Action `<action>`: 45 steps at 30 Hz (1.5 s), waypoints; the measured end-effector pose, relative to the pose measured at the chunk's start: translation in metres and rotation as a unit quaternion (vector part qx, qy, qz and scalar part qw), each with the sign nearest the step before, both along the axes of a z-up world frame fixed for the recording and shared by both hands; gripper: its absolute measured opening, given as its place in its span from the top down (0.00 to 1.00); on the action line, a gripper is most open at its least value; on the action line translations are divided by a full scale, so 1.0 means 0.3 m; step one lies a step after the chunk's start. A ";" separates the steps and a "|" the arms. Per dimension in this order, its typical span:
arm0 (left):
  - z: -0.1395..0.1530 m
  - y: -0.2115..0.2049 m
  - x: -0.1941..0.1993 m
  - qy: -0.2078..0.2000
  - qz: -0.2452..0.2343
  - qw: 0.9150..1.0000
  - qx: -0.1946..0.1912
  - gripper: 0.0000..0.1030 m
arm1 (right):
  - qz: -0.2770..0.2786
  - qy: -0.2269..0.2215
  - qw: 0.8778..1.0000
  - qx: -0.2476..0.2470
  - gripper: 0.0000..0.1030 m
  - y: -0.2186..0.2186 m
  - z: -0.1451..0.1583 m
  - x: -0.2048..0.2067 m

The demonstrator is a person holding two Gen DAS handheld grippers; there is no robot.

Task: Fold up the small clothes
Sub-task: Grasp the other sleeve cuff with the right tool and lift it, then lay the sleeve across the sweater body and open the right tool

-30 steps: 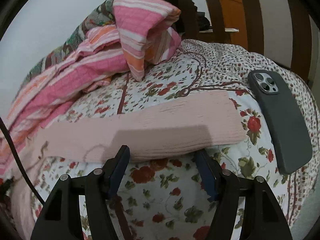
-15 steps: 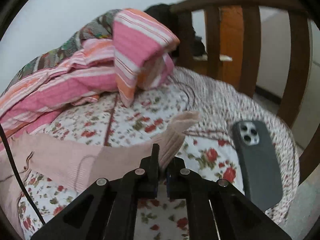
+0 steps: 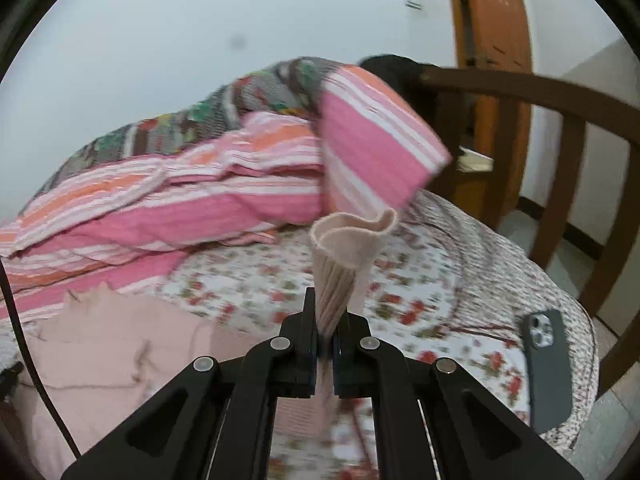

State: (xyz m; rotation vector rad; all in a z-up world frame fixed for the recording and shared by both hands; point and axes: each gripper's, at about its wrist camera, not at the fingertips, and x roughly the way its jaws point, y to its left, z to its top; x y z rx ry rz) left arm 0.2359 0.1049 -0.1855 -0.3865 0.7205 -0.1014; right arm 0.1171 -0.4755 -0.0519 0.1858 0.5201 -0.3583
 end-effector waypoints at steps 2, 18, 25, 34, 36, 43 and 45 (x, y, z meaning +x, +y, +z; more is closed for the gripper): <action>0.007 0.014 -0.007 0.002 0.007 1.000 -0.003 0.19 | 0.021 -0.002 1.000 0.002 0.95 0.086 0.043 0.050; 0.057 0.359 -0.232 0.013 0.056 0.998 0.014 0.19 | 0.255 -0.004 0.967 -0.004 0.95 1.055 0.127 0.441; 0.015 0.412 -0.275 0.027 0.062 0.998 0.021 0.19 | 0.368 0.123 0.922 -0.006 0.95 1.491 -0.197 0.545; 0.028 0.334 -0.258 0.026 0.020 0.999 0.041 0.19 | 0.448 0.149 0.881 -0.031 0.53 1.553 -0.288 0.443; 0.032 0.301 -0.243 0.026 0.008 0.999 0.042 0.19 | 0.441 0.131 0.888 -0.022 0.47 1.477 -0.239 0.417; 0.049 0.156 -0.192 0.008 -0.048 0.998 0.025 0.20 | 0.320 0.077 0.944 -0.015 0.47 0.990 -0.120 0.306; 0.060 0.118 -0.167 -0.003 -0.063 0.998 0.014 0.26 | 0.287 0.082 0.954 0.001 0.47 0.876 -0.129 0.298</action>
